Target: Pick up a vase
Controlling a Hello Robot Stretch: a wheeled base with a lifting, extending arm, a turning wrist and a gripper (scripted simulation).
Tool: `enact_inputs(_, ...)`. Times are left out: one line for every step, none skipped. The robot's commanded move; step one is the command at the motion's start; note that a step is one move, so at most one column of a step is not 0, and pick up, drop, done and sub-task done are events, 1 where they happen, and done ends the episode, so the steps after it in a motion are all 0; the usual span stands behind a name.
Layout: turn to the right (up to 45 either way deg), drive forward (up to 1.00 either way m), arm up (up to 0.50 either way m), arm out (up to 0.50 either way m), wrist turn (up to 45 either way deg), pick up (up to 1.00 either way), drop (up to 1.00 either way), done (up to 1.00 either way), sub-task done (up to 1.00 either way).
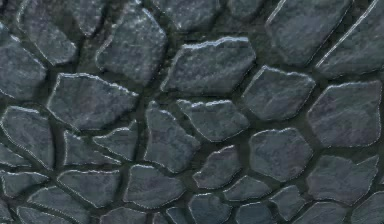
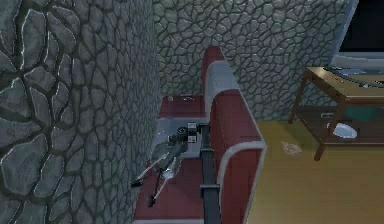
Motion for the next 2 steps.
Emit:
enact_inputs(0.0, 0.0, 0.0, 0.0, 45.0, 0.0, 0.0, 0.0, 0.0)
enact_inputs(0.0, 0.0, 0.0, 0.0, 45.0, 0.0, 0.0, 0.0, 0.0)
